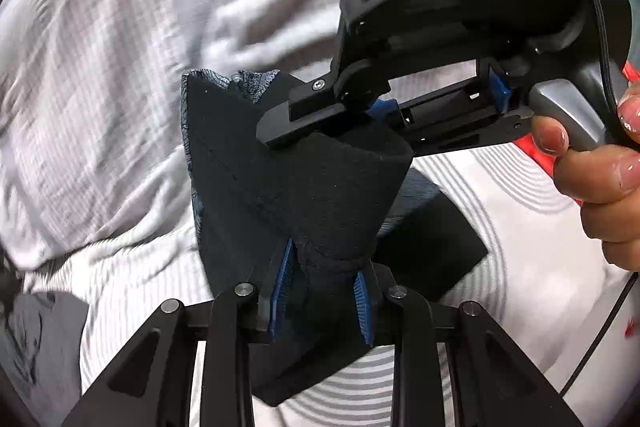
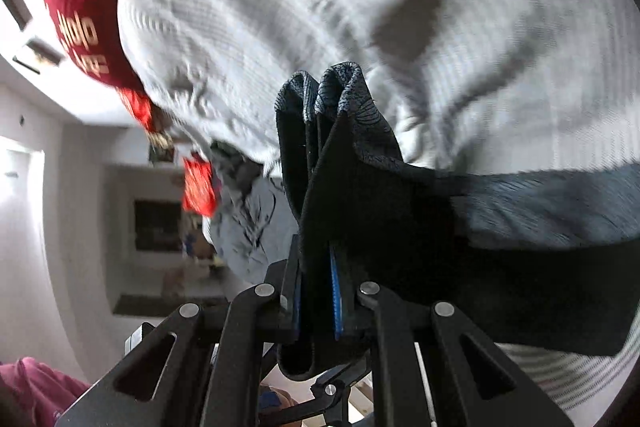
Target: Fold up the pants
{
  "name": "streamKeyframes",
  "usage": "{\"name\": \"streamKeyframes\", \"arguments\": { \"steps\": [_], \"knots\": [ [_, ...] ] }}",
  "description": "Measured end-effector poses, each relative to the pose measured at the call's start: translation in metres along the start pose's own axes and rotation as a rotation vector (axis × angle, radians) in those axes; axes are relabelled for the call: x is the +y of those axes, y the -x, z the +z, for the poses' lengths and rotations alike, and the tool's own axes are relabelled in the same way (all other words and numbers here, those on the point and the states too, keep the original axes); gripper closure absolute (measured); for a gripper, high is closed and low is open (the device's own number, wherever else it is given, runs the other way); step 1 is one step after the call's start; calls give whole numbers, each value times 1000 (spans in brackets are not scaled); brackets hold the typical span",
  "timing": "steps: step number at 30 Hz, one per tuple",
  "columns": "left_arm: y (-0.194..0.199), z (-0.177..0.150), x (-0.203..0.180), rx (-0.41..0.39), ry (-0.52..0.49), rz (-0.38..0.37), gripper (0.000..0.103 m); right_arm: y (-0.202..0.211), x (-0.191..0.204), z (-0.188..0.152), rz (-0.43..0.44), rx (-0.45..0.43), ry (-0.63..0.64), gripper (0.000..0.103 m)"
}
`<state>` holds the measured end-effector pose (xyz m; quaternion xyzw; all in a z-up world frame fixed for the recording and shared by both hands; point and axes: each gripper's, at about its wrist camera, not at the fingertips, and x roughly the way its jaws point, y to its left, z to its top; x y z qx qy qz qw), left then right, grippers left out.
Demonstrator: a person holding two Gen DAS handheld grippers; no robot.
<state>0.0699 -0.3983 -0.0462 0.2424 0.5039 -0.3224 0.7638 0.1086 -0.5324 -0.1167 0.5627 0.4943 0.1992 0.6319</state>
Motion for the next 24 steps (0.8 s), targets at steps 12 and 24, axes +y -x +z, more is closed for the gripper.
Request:
{"name": "streamKeyframes", "arguments": {
  "steps": [12, 24],
  "knots": [
    [-63, -1, -109, 122, -190, -45, 73, 78, -126, -32, 8, -140, -219, 91],
    [-91, -28, -140, 219, -337, 45, 73, 63, -180, -45, -42, -113, -324, 91]
  ]
}}
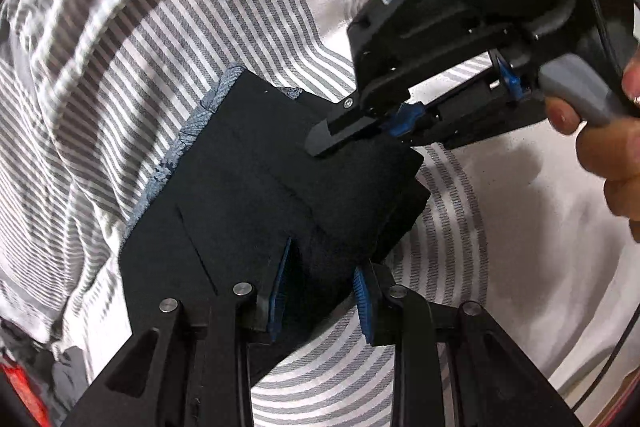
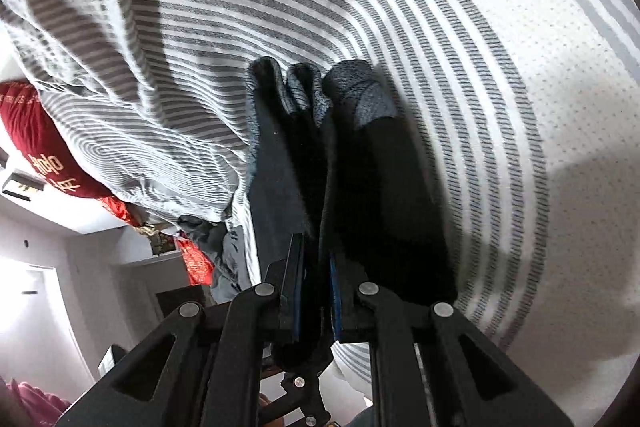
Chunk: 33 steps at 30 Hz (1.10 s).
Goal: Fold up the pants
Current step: 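Lower the folded trousers onto the bed and open both tools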
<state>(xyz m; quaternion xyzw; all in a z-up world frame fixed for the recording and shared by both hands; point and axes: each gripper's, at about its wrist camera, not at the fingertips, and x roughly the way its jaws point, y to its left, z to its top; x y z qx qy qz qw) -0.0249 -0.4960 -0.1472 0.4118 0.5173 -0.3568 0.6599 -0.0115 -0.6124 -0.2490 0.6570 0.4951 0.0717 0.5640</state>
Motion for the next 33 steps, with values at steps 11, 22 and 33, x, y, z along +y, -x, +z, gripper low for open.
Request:
{"name": "streamKeyframes", "arguments": {
  "steps": [11, 22, 33],
  "knots": [
    [40, -4, 52, -47, 197, -105, 34, 12, 36, -3, -153, 14, 64, 59],
    [40, -14, 103, 20, 413, -95, 34, 35, 64, -15, -380, -77, 157, 62],
    [-11, -41, 158, 141, 652, -54, 34, -20, 103, -31, -491, 29, 377, 75]
  ]
}}
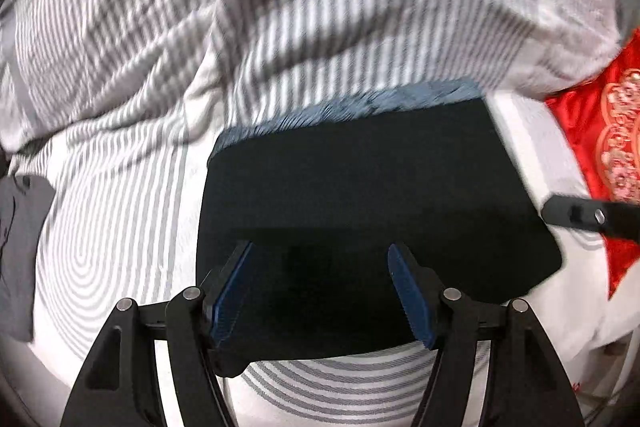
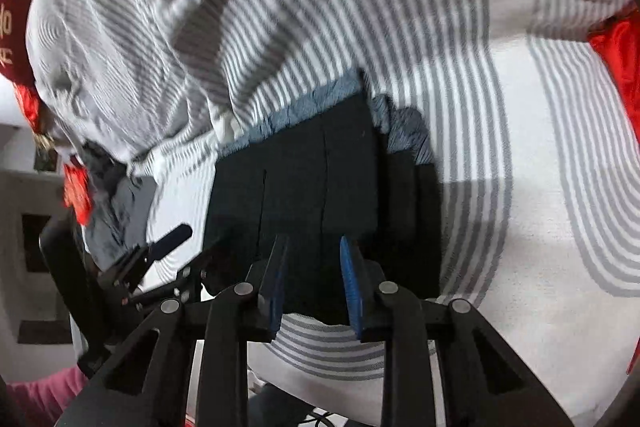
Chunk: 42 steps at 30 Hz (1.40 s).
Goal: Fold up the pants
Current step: 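Lower the folded trousers onto the bed and open both tools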
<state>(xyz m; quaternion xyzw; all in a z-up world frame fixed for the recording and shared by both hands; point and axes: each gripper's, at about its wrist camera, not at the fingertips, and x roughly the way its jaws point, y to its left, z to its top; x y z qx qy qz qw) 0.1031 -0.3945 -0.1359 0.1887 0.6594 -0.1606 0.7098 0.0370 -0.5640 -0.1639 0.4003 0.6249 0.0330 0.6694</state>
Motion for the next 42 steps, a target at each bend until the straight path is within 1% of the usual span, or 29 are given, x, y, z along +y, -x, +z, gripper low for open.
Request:
{"name": "streamKeyframes", "arguments": {
  "steps": [4, 6, 9, 14, 17, 19, 20, 21, 32, 38, 39, 40, 41, 42],
  "knots": [
    [-24, -17, -2, 62, 20, -20, 34, -21, -16, -20, -62, 60, -25, 75],
    [-27, -23, -6, 49, 0, -9, 34, -30, -27, -29, -74, 85, -60, 75],
    [-30, -26, -9, 48, -12, -9, 34, -33, -38, -35, -55, 76, -102, 75],
    [-32, -24, -10, 69, -5, -22, 33, -39, -39, -36, -81, 78, -83, 77],
    [-33, -24, -12, 72, -5, -32, 27, -38, -37, -36, -91, 74, -77, 77],
    [-35, -23, -14, 74, -7, -24, 26, -38, -37, -35, -90, 74, -77, 77],
    [-35, -23, -15, 75, -5, -25, 25, -38, -37, -35, -90, 75, -76, 76],
    [-34, -22, -13, 76, -2, -34, 21, -39, -37, -35, -87, 76, -76, 76],
    [-34, -19, -13, 84, -3, -34, 21, -38, -38, -34, -79, 76, -81, 75],
    [-29, -13, -4, 81, 20, -36, 21, -35, -39, -34, -76, 76, -85, 75],
    [-27, -12, -1, 80, 24, -36, 21, -34, -39, -34, -79, 73, -86, 74],
    [-25, -10, 2, 77, 27, -35, 21, -32, -38, -34, -87, 70, -86, 71],
    [-21, -8, 6, 68, 27, -34, 21, -29, -36, -34, -107, 60, -84, 61],
    [-17, -6, 9, 57, 26, -31, 21, -25, -35, -33, -128, 46, -78, 56]
  ]
}}
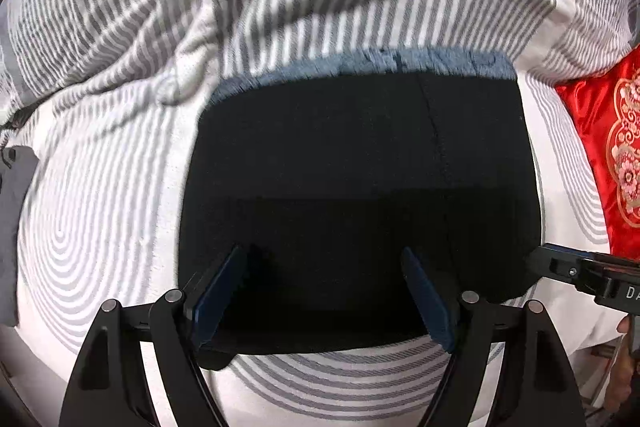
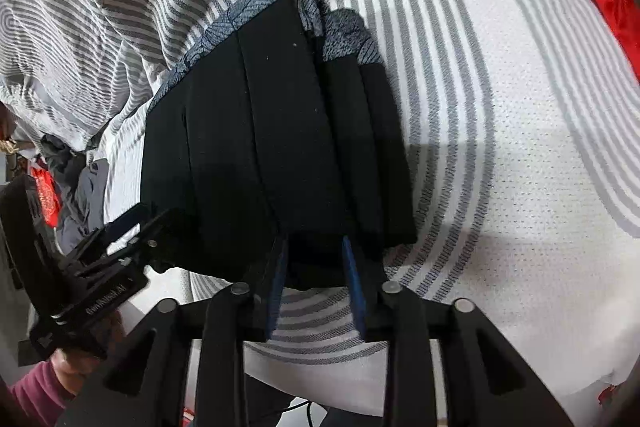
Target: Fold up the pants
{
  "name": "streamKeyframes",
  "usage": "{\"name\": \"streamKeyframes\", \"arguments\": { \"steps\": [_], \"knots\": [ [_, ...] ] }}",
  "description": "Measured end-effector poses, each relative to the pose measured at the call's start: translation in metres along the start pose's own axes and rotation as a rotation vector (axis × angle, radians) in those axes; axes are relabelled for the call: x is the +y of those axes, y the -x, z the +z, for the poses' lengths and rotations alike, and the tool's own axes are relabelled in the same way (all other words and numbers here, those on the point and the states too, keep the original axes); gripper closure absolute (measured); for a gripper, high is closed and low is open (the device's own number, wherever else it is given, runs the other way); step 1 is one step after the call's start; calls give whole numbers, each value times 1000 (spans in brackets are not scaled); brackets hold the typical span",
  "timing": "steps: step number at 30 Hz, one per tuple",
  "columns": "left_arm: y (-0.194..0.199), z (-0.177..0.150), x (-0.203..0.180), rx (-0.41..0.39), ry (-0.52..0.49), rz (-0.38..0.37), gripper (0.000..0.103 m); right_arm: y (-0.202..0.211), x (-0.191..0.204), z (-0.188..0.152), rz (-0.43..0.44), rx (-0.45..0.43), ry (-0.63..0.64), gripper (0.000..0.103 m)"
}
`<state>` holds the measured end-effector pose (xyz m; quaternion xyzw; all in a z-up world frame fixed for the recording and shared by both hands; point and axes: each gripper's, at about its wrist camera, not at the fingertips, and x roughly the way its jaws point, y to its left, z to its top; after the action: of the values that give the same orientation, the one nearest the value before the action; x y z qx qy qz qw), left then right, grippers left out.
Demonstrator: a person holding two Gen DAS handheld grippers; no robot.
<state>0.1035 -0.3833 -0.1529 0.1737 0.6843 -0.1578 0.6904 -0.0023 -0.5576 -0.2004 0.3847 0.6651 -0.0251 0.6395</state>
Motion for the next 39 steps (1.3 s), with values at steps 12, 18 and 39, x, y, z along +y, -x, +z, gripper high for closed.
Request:
{"name": "streamKeyframes", "arguments": {
  "steps": [12, 18, 39],
  "knots": [
    [8, 23, 65, -7, 43, -10, 21, 10, -11, 8, 58, -13, -36, 49],
    [-7, 29, 91, 20, -3, -84, 21, 12, -25, 23, 125, -44, -58, 35],
    [-64, 39, 122, 179, 74, -352, 21, -26, -60, 62, 311, 53, -20, 29]
  ]
}}
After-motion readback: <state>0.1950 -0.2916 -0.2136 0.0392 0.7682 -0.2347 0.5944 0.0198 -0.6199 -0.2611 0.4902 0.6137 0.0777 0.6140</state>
